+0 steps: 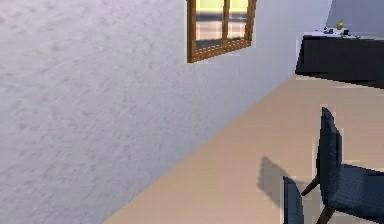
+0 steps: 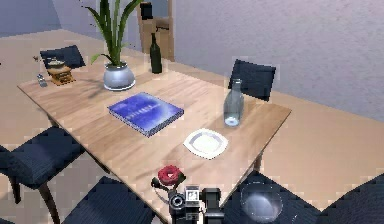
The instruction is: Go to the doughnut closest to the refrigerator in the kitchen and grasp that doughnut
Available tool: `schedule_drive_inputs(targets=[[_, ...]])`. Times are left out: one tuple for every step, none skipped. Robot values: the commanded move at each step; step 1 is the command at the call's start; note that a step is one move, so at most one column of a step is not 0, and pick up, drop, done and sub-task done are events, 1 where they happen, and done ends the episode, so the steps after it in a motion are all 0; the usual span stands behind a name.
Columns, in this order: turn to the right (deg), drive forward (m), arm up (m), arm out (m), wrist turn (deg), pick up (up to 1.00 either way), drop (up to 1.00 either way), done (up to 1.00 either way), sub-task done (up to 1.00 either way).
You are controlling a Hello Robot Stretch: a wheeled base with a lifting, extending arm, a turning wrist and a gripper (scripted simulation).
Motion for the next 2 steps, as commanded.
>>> schedule_drive_inputs(targets=[[0.0, 0.0, 0.1, 0.0, 0.0, 0.0, 0.0, 0.0, 0.0], [0.0, 0.0, 0.0, 0.0, 0.0, 0.0, 0.0, 1.0, 0.0]])
